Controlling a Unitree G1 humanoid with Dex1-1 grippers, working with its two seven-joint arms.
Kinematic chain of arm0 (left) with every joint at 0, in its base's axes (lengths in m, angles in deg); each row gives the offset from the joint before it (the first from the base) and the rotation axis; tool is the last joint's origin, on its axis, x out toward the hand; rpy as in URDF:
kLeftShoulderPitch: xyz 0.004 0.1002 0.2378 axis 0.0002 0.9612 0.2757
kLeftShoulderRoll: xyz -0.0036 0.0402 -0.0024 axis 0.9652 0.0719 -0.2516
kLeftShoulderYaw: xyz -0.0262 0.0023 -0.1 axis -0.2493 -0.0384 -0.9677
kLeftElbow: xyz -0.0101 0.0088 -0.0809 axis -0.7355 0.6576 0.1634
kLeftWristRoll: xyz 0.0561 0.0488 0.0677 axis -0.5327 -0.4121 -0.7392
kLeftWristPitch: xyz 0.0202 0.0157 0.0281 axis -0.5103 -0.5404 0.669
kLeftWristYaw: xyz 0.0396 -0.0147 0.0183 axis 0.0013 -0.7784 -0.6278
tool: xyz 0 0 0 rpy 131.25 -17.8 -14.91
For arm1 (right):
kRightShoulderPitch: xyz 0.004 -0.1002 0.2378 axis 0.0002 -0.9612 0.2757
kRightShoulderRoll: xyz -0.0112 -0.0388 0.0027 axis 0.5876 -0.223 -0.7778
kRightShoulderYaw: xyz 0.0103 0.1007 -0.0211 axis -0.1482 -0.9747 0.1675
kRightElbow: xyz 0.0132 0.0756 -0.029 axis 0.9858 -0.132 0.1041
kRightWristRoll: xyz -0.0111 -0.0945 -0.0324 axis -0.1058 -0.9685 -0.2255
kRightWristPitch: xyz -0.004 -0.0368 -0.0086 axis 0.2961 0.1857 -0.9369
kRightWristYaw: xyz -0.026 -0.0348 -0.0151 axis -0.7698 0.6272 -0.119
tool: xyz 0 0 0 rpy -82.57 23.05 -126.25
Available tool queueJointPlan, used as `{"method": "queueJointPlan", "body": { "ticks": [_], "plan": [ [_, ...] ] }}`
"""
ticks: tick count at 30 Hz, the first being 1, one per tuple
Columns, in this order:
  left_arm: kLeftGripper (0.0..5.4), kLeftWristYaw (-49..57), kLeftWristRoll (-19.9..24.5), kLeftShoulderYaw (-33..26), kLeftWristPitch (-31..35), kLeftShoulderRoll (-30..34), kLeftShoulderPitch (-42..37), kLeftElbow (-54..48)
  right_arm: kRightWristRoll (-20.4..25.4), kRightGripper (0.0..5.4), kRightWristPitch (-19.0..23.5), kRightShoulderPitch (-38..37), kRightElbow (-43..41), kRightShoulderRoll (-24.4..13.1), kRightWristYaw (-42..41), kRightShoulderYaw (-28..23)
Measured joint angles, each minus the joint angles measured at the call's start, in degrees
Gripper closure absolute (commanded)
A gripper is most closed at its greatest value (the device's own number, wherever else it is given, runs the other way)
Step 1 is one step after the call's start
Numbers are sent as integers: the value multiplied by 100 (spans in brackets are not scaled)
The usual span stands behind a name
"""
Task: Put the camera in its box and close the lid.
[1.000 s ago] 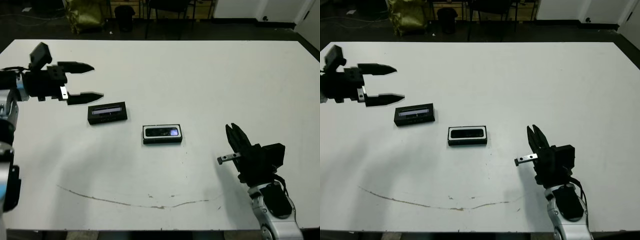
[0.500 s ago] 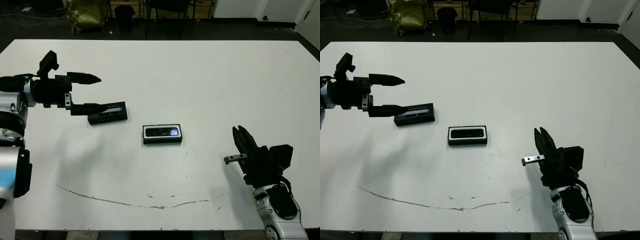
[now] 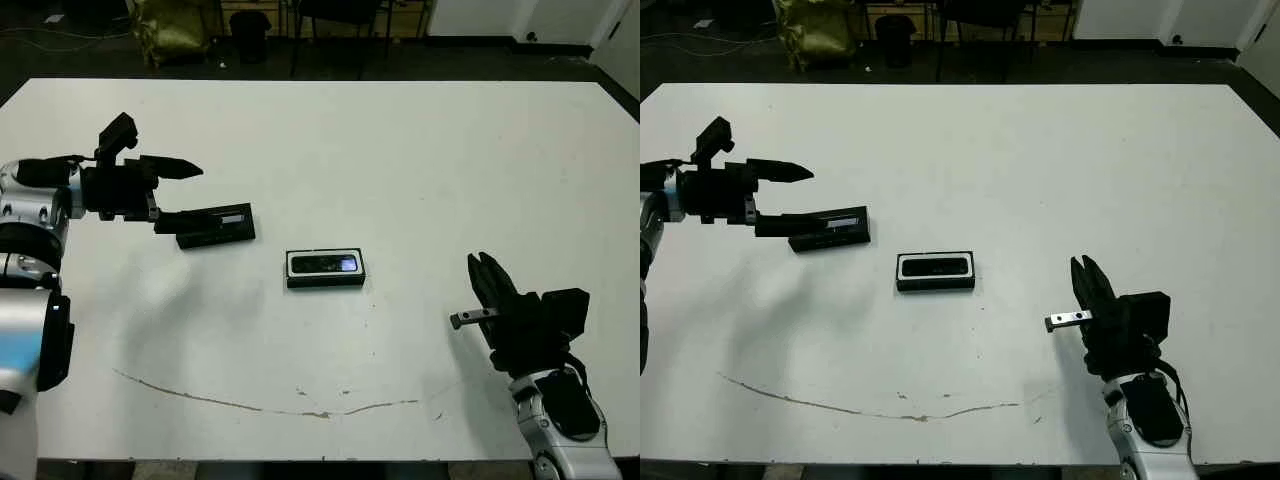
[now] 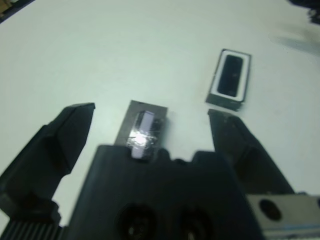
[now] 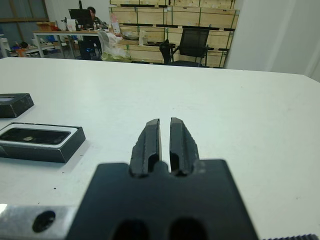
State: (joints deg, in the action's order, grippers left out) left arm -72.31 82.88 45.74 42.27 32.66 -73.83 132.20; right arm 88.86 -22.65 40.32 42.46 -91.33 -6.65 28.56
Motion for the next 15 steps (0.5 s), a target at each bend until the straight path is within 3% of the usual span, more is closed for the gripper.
{"method": "queueJointPlan", "body": {
  "ticks": [6, 15],
  "plan": [
    [1, 242, -354, 199, 79, -15, -155, 97, -42, 540, 251, -28, -126, -12, 63, 1],
    [1, 451, -600, 358, 447, -177, -429, 183, 58, 540, 83, -38, 3, -35, -100, -108]
  ]
}}
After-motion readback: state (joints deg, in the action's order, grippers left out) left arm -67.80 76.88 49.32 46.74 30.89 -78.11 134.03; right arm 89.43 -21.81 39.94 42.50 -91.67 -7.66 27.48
